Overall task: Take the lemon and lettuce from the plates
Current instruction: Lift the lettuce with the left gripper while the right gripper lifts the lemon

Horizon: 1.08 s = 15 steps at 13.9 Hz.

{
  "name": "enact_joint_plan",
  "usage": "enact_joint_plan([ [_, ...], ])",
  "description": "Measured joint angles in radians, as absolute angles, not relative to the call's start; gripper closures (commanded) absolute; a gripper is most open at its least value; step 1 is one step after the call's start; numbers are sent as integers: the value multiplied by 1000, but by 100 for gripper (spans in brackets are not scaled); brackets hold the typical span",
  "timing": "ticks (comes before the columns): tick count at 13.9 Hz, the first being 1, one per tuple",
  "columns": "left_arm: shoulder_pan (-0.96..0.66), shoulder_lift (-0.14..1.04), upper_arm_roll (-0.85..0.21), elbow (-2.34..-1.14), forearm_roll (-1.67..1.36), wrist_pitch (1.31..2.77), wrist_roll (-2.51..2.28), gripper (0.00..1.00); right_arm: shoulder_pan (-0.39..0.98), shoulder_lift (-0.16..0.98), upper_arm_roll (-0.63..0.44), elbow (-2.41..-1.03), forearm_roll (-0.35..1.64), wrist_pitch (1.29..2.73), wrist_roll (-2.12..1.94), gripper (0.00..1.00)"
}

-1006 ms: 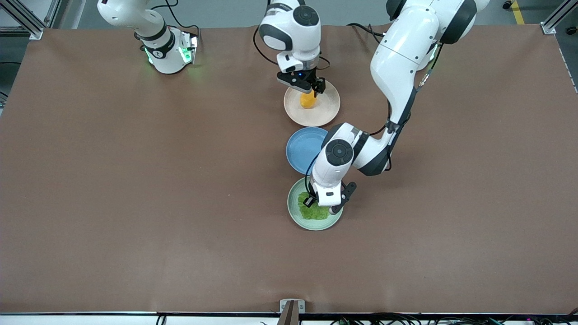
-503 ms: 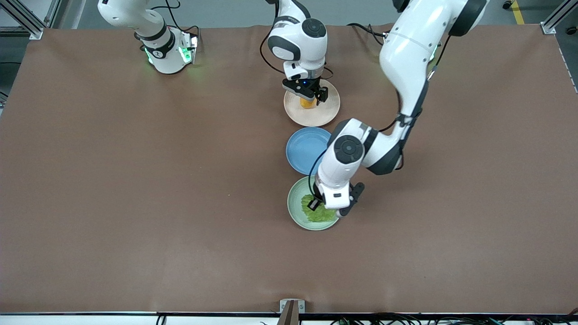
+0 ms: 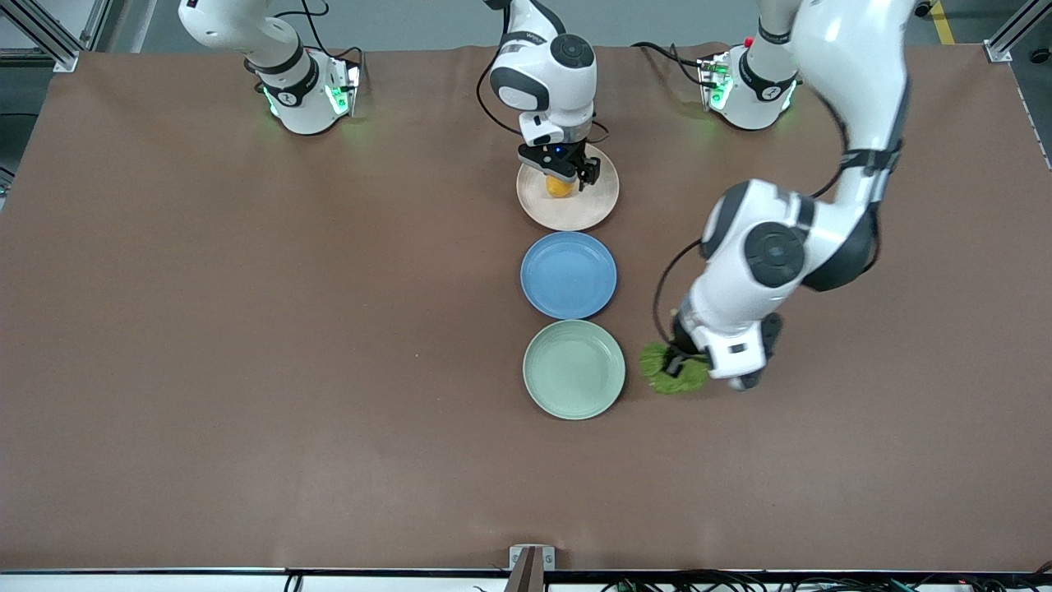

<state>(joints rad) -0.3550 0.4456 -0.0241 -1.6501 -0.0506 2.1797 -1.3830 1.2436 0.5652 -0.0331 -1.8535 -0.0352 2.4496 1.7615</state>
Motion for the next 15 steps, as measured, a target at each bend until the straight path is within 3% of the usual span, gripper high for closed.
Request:
enact_joint_plan([
  [1, -330, 408, -24, -1709, -51, 2180, -1377, 100, 1250, 566, -33, -1854, -43, 2449, 1762, 55],
  [3, -277, 339, -25, -1822, -50, 2181, -1375, 100, 1261, 570, -33, -1852, -68, 2444, 1761, 96],
  [9, -134, 244, -25, -2093, -50, 2322, -1375, 98, 1208, 527, -54, -1805, -73, 2298, 1625, 100],
  [15, -48, 245, -26, -2277, -50, 2536, -1359, 95, 962, 373, -61, -1872, -73, 2238, 1290, 100],
])
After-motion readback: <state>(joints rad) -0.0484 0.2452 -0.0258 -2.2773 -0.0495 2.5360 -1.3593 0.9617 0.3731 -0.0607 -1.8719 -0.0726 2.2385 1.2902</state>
